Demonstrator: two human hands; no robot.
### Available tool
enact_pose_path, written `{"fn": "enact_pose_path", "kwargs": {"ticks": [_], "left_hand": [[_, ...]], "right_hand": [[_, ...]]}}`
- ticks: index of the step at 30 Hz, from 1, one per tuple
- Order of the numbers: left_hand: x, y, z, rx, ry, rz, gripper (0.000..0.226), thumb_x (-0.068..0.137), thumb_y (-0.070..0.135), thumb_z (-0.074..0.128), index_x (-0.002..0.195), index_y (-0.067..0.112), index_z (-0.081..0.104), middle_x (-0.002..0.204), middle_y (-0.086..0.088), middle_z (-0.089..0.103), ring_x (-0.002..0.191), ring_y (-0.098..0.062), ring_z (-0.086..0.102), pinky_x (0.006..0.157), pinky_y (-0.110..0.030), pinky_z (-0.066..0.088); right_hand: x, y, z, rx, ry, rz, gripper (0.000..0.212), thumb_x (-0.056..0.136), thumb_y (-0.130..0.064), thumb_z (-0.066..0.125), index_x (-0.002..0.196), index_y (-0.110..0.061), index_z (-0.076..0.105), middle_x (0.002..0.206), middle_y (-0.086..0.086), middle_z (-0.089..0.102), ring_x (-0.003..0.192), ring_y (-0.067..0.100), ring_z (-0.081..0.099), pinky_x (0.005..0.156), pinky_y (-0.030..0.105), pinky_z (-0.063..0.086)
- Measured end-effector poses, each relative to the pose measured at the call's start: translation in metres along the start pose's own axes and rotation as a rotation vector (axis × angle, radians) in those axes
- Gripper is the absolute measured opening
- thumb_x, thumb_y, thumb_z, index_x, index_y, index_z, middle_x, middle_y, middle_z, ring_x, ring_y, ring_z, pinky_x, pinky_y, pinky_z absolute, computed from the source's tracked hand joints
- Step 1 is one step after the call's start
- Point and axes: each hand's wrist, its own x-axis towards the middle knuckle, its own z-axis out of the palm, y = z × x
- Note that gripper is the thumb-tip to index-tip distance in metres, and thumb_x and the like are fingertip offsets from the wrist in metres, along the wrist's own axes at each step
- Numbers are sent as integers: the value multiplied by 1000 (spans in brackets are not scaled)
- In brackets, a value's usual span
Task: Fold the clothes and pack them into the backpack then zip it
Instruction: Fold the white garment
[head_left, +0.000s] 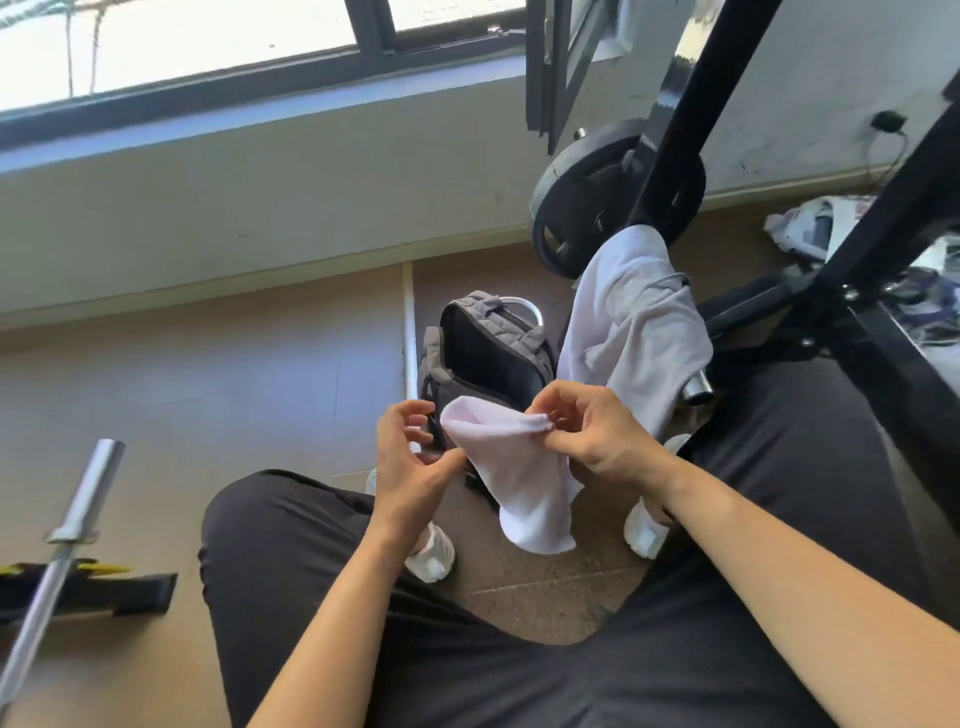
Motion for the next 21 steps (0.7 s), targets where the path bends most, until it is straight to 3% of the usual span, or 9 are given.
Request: {"fn": "enact_pose_path", "kwargs": {"ticks": [2, 4, 5, 7, 10, 12, 15, 18, 21], "left_hand": [[7, -8, -6, 42, -130, -100, 96, 66, 13, 88, 144, 28, 34, 128, 3, 40, 109, -5, 49, 83, -18, 47], [9, -15, -7, -18, -324, -184, 118, 57, 28, 92, 153, 32, 24, 136, 7, 43, 118, -3, 51, 87, -19, 47], [8, -15, -6, -55, -397, -199, 115, 58, 28, 94, 153, 32, 28, 136, 9, 48, 119, -4, 55, 85, -19, 50], [8, -12, 0, -129, -459, -154, 78, 72, 17, 91, 139, 29, 55, 127, 7, 66, 111, -9, 66, 80, -21, 55], [5, -4, 6, -277, -319, -26, 20, 83, 9, 81, 100, 18, 80, 94, 3, 79, 87, -8, 70, 78, -28, 54], [4, 1, 6, -357, -231, 19, 14, 83, 13, 77, 95, 17, 83, 87, 4, 79, 81, -6, 68, 74, -24, 53], [3, 3, 6, -338, -276, 25, 13, 86, 19, 73, 94, 23, 83, 87, 6, 78, 82, -6, 66, 71, -23, 53], [3, 4, 5, -344, -268, 14, 16, 89, 23, 70, 100, 16, 78, 88, 5, 77, 82, -6, 66, 69, -21, 53], [2, 7, 6, -378, -244, -20, 21, 87, 31, 70, 95, 12, 75, 80, 6, 75, 73, -4, 66, 63, -18, 51]], "right_hand": [[-2, -3, -10, 103, -20, 21, 23, 86, 14, 66, 92, -8, 66, 83, -2, 66, 80, 9, 61, 77, 20, 48], [-2, -4, -19, 174, -52, 36, 23, 87, 17, 63, 95, -5, 64, 82, -3, 64, 80, 6, 61, 77, 17, 47], [-3, -4, -23, 198, -76, 43, 21, 87, 17, 63, 96, -3, 62, 83, -2, 63, 81, 6, 60, 78, 16, 47], [-4, -5, -29, 220, -115, 55, 19, 88, 14, 63, 98, -2, 62, 84, -1, 62, 82, 7, 59, 77, 15, 47], [-1, -1, -32, 235, -52, 64, 17, 89, 9, 67, 97, -5, 62, 83, -4, 64, 81, 5, 60, 76, 15, 48], [2, 2, -32, 254, 33, 65, 15, 90, 7, 67, 99, -3, 61, 84, -2, 67, 80, 4, 63, 75, 15, 51], [5, 7, -30, 220, 45, 79, 18, 91, 4, 67, 107, 6, 59, 90, 4, 69, 83, 6, 66, 78, 18, 54], [6, 9, -27, 257, 50, 104, 22, 92, -2, 68, 112, 4, 59, 94, 5, 71, 87, 8, 67, 79, 20, 54], [7, 8, -24, 378, 10, 123, 45, 85, -27, 78, 117, 0, 62, 100, 13, 72, 95, 17, 68, 86, 28, 55]]}}
